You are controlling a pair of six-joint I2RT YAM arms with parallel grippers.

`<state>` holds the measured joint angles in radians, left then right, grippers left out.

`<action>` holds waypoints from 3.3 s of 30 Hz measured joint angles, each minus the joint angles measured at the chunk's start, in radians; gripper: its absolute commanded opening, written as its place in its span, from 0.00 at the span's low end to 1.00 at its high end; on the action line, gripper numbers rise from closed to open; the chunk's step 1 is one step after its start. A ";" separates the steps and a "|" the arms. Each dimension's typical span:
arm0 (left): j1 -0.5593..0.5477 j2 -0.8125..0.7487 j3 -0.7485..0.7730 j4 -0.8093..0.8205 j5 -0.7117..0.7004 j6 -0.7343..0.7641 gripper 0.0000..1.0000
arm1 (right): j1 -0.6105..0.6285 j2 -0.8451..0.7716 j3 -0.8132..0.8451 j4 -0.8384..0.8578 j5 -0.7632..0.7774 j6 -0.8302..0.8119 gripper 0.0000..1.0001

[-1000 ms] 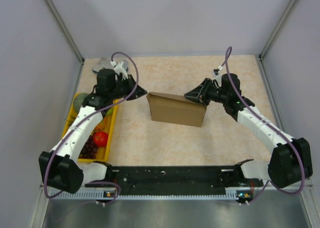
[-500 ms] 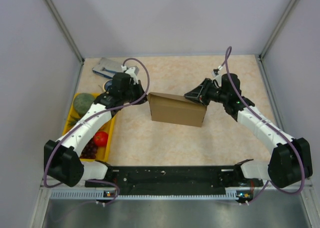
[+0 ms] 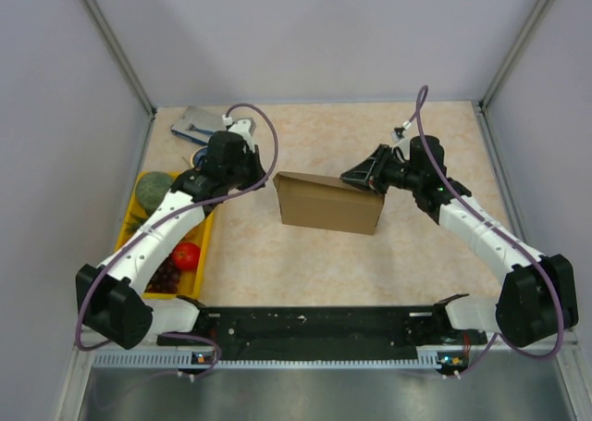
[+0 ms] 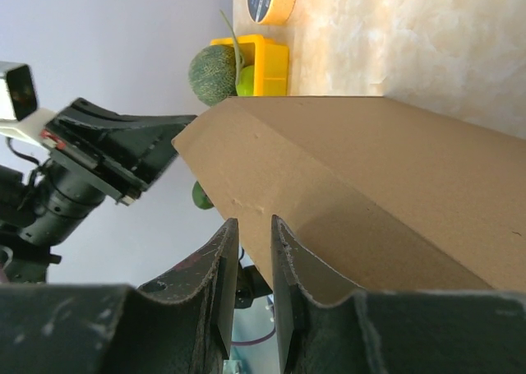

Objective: Fold the paper box

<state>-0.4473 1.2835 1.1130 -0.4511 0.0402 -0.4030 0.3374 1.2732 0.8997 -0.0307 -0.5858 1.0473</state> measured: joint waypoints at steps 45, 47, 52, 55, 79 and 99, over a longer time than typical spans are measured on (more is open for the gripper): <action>-0.147 0.083 0.130 -0.149 -0.022 0.037 0.00 | 0.001 0.000 -0.003 0.001 -0.014 -0.007 0.22; -0.147 0.087 0.130 -0.157 -0.024 0.043 0.05 | 0.001 0.000 -0.005 0.002 -0.016 -0.007 0.22; -0.116 0.066 0.117 -0.157 0.003 0.064 0.16 | 0.001 -0.001 -0.024 0.016 -0.027 -0.005 0.22; -0.027 0.010 0.088 -0.147 0.090 0.066 0.10 | 0.001 -0.001 -0.025 0.021 -0.030 -0.005 0.23; 0.023 -0.004 -0.045 -0.003 0.356 0.010 0.03 | 0.230 0.370 0.294 0.072 0.021 0.057 0.23; 0.031 0.016 -0.069 0.089 0.412 -0.035 0.00 | 0.295 0.452 0.388 0.081 0.024 0.073 0.08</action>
<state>-0.4160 1.2991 1.0443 -0.3626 0.4519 -0.4381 0.6327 1.7248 1.2881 0.0505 -0.5617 1.1206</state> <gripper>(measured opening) 0.009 0.102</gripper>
